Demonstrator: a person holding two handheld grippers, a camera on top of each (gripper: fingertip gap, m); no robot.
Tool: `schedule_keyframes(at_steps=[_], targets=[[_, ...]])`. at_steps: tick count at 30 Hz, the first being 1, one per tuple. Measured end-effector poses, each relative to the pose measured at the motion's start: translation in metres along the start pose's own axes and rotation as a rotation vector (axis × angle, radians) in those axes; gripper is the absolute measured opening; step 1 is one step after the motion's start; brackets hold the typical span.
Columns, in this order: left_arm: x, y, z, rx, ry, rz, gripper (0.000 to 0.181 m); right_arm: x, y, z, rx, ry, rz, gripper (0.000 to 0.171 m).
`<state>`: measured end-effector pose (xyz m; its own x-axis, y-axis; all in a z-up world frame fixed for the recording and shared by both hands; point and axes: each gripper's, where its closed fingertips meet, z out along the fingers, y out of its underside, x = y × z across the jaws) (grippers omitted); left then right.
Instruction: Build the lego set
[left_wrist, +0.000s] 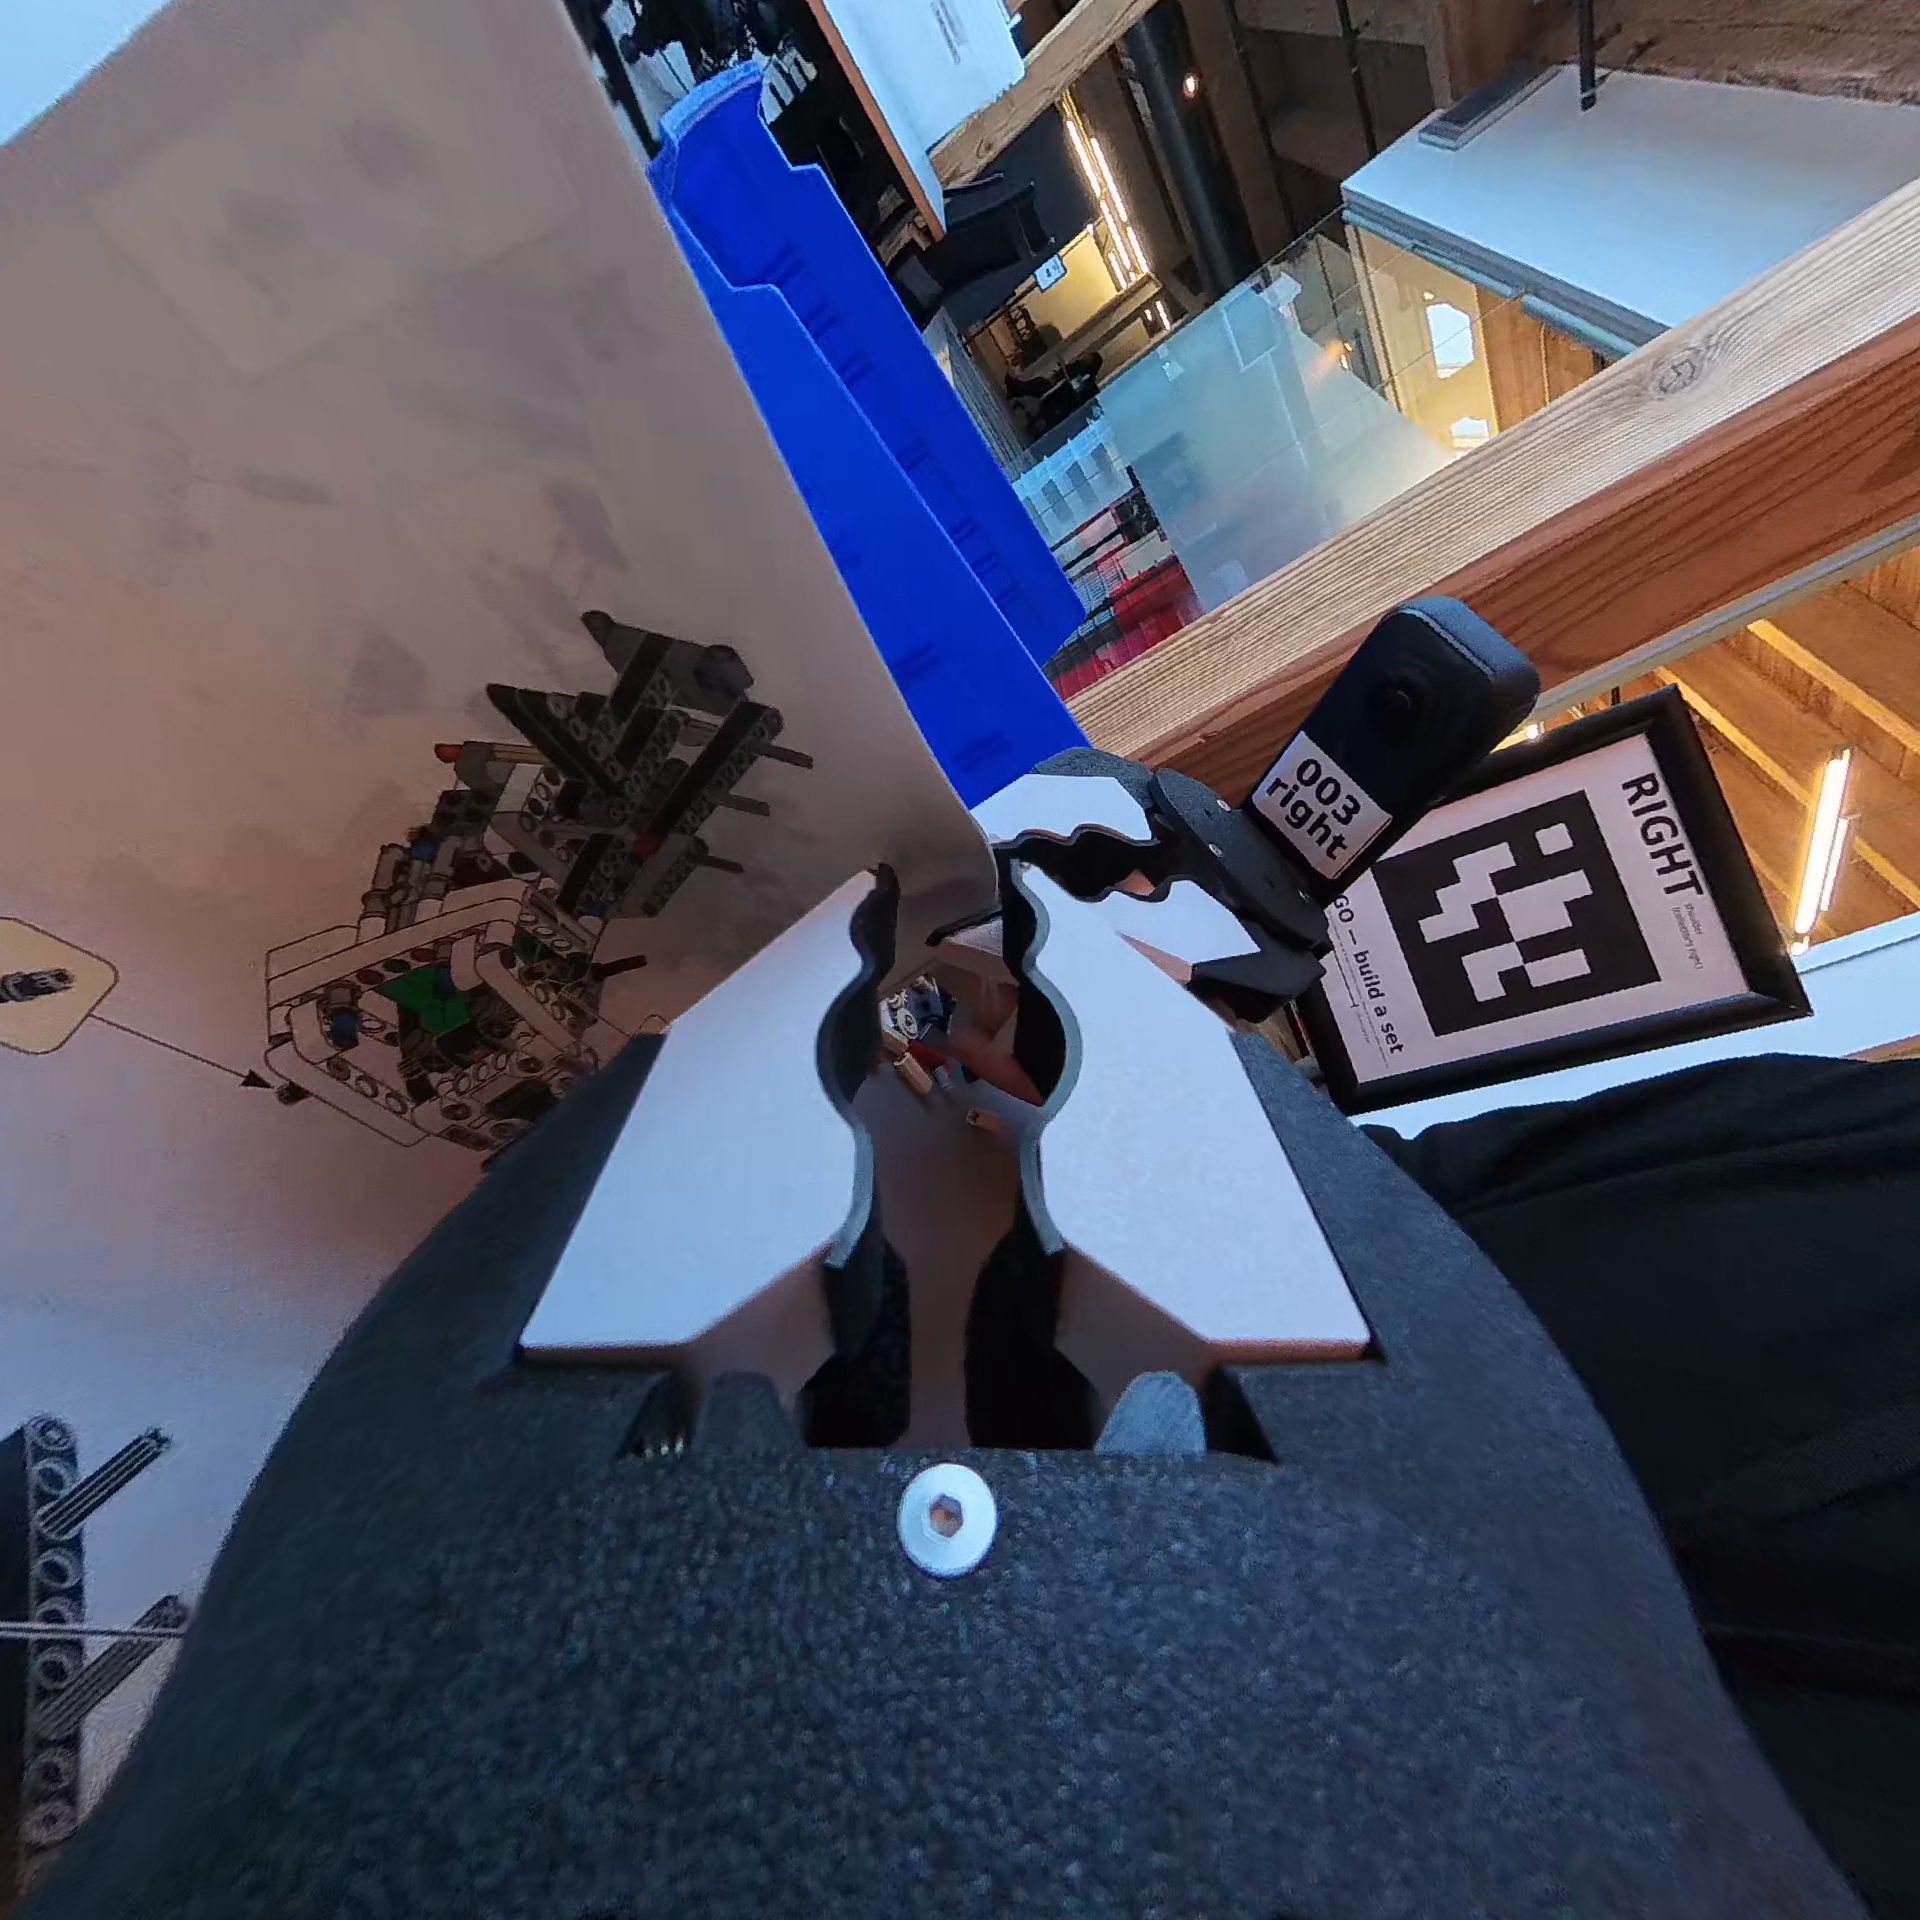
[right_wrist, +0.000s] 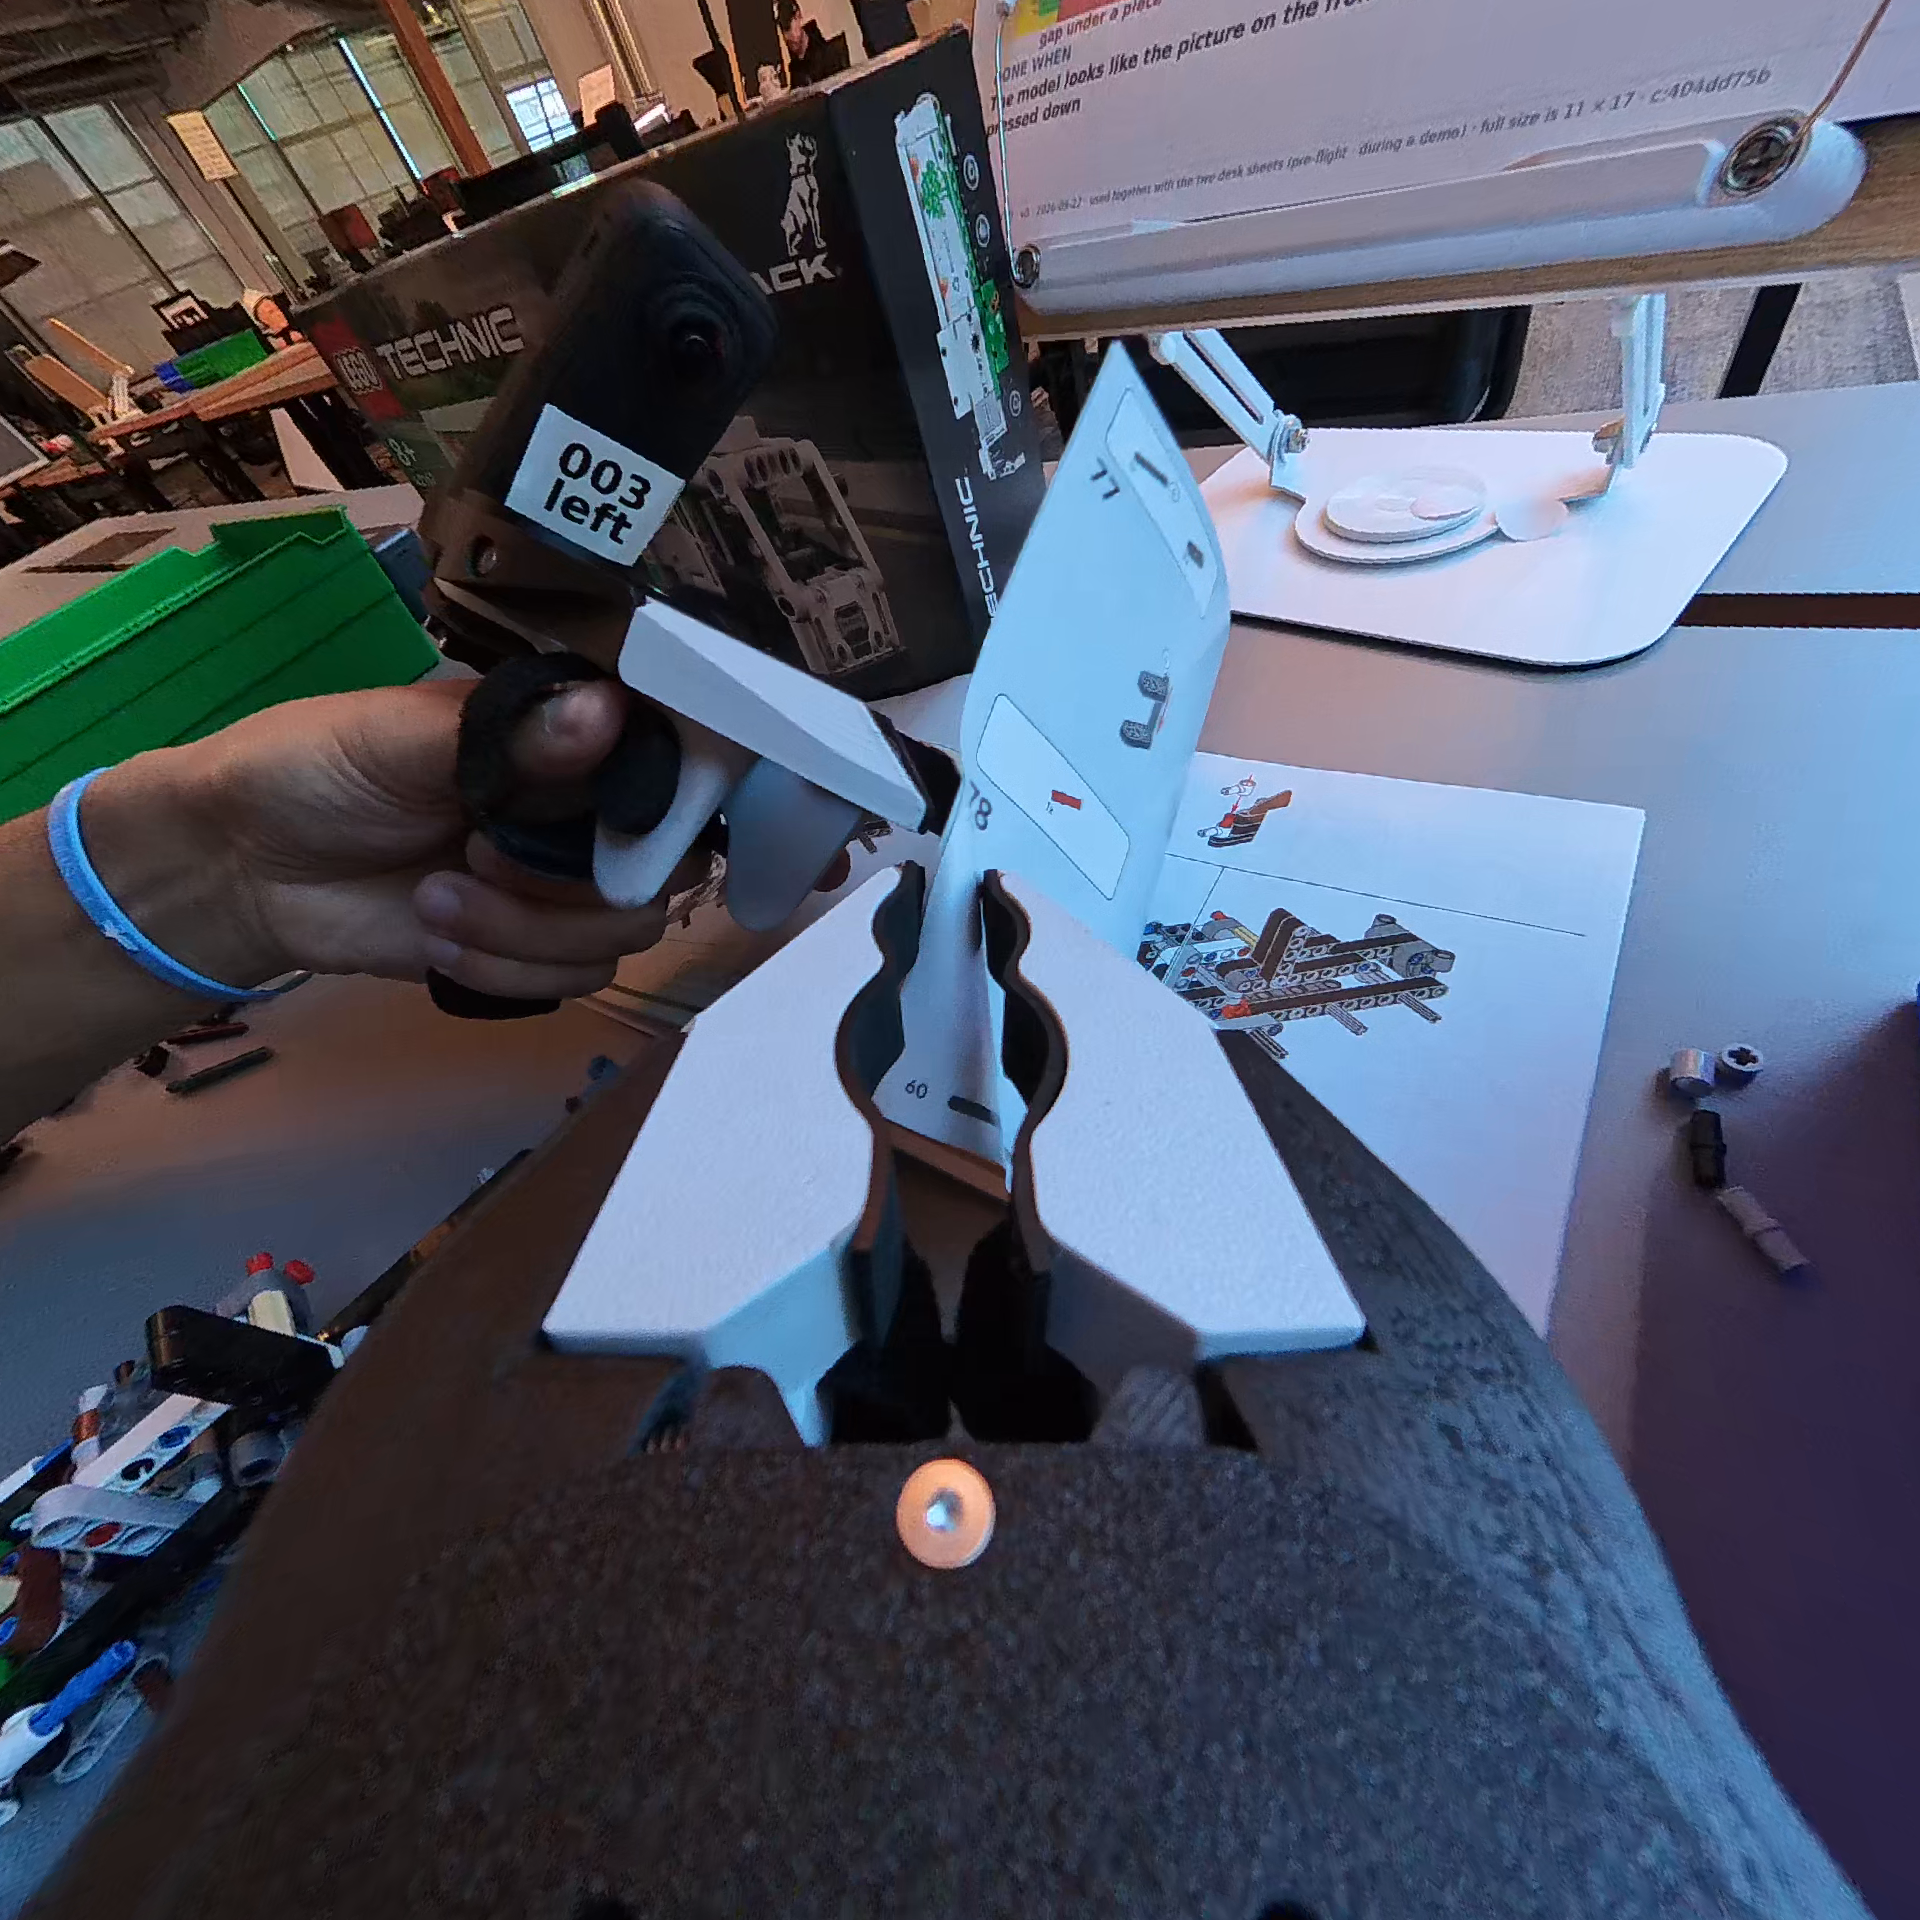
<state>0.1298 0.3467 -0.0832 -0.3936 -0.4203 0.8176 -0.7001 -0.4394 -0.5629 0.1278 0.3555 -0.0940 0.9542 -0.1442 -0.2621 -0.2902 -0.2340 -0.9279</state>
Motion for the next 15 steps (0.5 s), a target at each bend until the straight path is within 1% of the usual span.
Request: schedule_keyframes(at_steps=[4,7,9,12,15], targets=[[0.0026,0.0031,0.0026,-0.018,0.004,0.001,0.014,0.002,0.001,-0.0003,-0.008,0.015,-0.012,0.011],[0.0004,0.0061,0.0045,-0.037,-0.028,-0.017,0.011,0.0016,0.0038,0.0008,-0.022,0.027,-0.032,0.011],[-0.0003,0.0061,0.0046,-0.039,-0.041,-0.036,0.01,0.0018,0.0047,0.0013,-0.026,0.041,-0.052,0.011],[-0.0021,0.0041,0.0029,-0.028,-0.062,-0.024,0.004,0.0001,0.0053,0.0012,-0.03,0.03,-0.052,0.012],[-0.0003,0.0017,0.0044,-0.019,-0.047,-0.028,0.0,-0.0003,0.0079,0.0004,-0.039,0.036,-0.07,0.014]])
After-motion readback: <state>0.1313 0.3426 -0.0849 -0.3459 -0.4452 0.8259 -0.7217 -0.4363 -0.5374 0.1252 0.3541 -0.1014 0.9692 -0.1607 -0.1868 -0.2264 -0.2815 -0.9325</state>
